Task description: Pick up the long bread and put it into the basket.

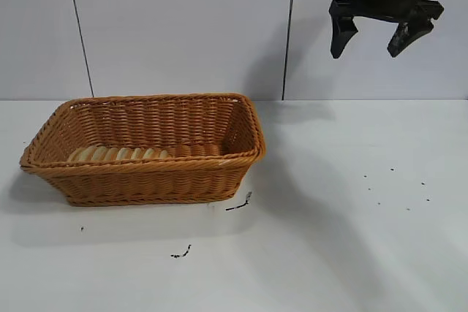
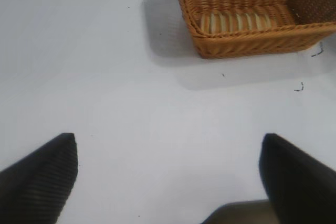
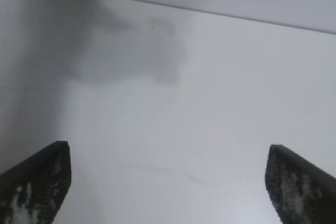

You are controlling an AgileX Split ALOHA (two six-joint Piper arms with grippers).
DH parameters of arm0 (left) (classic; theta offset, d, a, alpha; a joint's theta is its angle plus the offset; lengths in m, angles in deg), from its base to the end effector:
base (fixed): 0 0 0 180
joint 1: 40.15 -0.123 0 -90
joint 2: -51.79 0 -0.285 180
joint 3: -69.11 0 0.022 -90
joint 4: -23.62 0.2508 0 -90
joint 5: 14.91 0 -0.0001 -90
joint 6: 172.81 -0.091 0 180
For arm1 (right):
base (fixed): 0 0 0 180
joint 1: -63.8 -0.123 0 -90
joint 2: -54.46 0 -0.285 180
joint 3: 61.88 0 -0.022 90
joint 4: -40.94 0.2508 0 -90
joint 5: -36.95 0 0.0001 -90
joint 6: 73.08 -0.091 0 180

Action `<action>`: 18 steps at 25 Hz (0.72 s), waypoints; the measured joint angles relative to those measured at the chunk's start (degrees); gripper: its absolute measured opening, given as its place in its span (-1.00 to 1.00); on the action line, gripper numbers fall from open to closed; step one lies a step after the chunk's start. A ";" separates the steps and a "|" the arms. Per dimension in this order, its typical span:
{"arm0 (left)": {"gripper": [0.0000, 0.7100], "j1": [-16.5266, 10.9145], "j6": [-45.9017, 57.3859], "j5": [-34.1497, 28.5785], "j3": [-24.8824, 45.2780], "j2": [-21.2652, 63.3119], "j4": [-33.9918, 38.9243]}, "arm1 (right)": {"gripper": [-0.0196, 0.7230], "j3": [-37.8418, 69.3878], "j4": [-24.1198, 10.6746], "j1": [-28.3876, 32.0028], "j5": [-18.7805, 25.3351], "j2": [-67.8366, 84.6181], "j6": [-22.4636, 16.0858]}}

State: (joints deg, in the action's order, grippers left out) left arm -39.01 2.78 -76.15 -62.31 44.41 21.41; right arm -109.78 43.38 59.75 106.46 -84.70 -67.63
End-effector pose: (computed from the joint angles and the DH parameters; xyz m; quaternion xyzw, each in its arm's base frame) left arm -0.0063 -0.0030 0.2766 0.0422 0.8523 -0.0044 0.5213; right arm 0.4952 0.0387 0.2400 -0.0776 0.9827 0.0189 0.1672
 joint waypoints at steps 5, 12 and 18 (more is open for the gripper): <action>0.95 0.00 0.00 0.00 0.00 0.00 0.00 | 0.91 0.05 -0.20 0.00 0.26 4.56 -1.73; 0.95 0.00 0.00 0.00 0.00 0.00 0.00 | 0.91 8.19 -2.82 0.00 0.13 20.32 -1.85; 0.95 0.00 0.00 0.00 0.00 0.00 0.00 | 0.91 26.77 -3.04 0.00 0.18 39.18 -1.85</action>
State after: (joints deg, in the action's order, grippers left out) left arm -39.01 2.78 -76.15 -62.31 44.41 21.41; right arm -83.01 40.35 59.75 106.64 -45.51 -69.48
